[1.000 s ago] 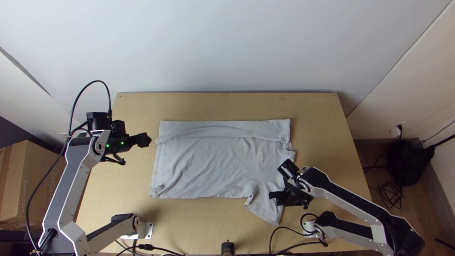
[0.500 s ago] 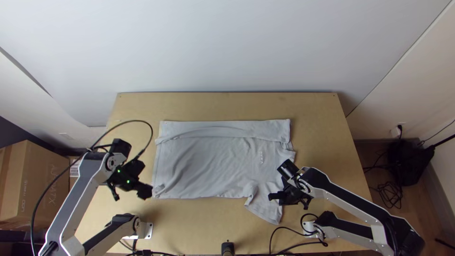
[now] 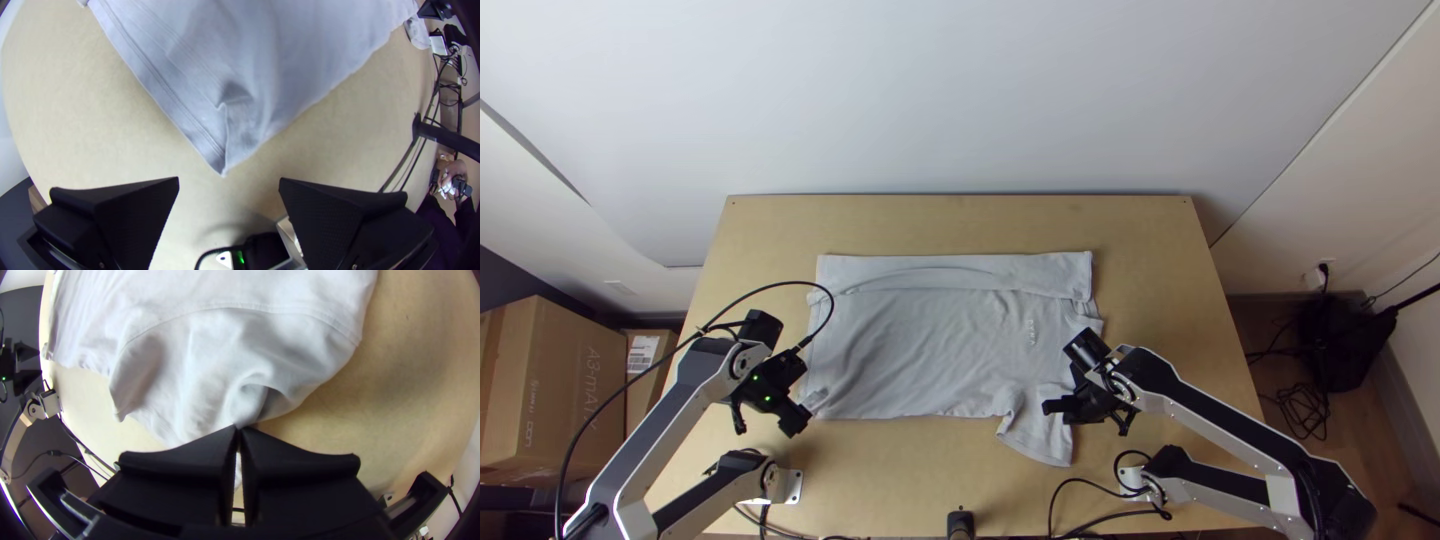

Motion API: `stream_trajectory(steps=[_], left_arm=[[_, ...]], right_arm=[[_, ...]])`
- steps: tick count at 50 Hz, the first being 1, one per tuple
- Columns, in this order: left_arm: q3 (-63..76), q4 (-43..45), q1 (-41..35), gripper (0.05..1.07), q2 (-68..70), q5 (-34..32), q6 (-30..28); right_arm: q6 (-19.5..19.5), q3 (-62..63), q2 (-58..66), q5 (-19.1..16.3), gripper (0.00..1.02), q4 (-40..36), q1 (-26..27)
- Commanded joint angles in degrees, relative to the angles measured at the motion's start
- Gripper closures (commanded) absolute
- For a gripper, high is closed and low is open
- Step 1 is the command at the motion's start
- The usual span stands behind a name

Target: Fold the t-shirt

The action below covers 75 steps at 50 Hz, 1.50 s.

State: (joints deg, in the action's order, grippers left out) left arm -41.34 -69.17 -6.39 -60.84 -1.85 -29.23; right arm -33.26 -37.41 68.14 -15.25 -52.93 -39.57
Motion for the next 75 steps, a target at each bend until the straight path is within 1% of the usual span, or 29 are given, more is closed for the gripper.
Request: stream_trajectory(steps=[1,14,19,20,23,28,29,30,37,42,47,50,54,57,59,61,66,70,75], left_arm=[[2.6,1.7,-0.9,0.11,-2.8,0.2,-1.7],[3.3,4.9,-1.5,0.11,-6.7,-0.9,-1.8],[4.0,4.9,-2.4,0.24,-6.9,-1.0,-1.4],[4.1,4.7,-2.5,0.28,-6.9,-1.0,-1.3],[4.5,4.8,-2.6,0.48,-6.7,-1.0,-1.2],[5.0,5.4,-2.5,0.98,-6.4,-1.0,-1.3],[5.0,5.2,-2.3,1.05,-6.3,-1.0,-1.3],[5.0,4.9,-2.1,1.04,-6.2,-1.0,-1.3],[5.3,4.8,0.3,1.05,-4.9,-1.3,-2.5],[5.9,5.0,2.4,1.05,-4.7,-3.0,-3.3],[5.9,5.5,6.5,1.04,-4.7,-4.7,-5.7],[5.7,5.7,8.5,1.04,-4.8,-5.7,-6.7],[5.7,5.6,9.6,1.04,-4.7,-5.8,-7.2],[5.8,5.2,10.7,1.05,-4.6,-5.8,-7.7],[5.8,5.2,11.3,1.05,-4.6,-5.8,-7.9],[5.8,5.2,12.0,1.05,-4.7,-5.8,-8.3],[4.0,3.6,12.0,1.05,-4.7,-6.3,-7.9],[0.0,1.5,10.5,1.05,-4.4,-9.0,-5.6],[-3.7,1.8,10.3,1.05,-5.5,-11.0,-4.2]], right_arm=[[1.0,-0.7,-0.3,0.1,1.00,-0.3,0.4],[1.1,-0.4,-0.4,0.5,1.00,-0.2,0.5],[1.4,0.0,-0.4,0.7,1.00,0.5,1.5],[1.6,0.1,-0.4,0.8,1.00,0.5,1.9],[2.4,0.1,-0.4,0.8,1.00,0.8,2.9],[4.1,-0.4,-0.6,0.9,1.00,0.8,6.3],[4.6,-0.6,-0.6,0.9,1.00,0.8,7.1],[5.3,-0.7,-0.6,0.9,1.00,0.8,8.4],[10.2,-1.9,-0.9,0.9,1.00,0.7,16.1],[15.4,-3.6,0.2,1.0,1.00,-1.4,22.3],[20.3,-5.7,1.9,1.0,1.00,-3.7,28.1],[22.7,-6.6,2.7,1.0,1.00,-3.9,31.5],[25.0,-7.8,3.7,1.0,1.00,-4.3,34.8],[26.0,-8.2,3.8,1.2,1.00,-4.6,35.9],[26.8,-8.2,3.6,2.8,1.00,-4.6,36.1],[27.0,-8.3,3.1,3.6,1.00,-4.8,36.1],[26.5,-9.5,0.7,3.5,1.00,-5.5,35.0],[26.3,-9.9,-0.3,3.5,1.00,-5.5,33.6],[25.8,-10.6,0.1,3.5,1.00,-5.5,32.9]])
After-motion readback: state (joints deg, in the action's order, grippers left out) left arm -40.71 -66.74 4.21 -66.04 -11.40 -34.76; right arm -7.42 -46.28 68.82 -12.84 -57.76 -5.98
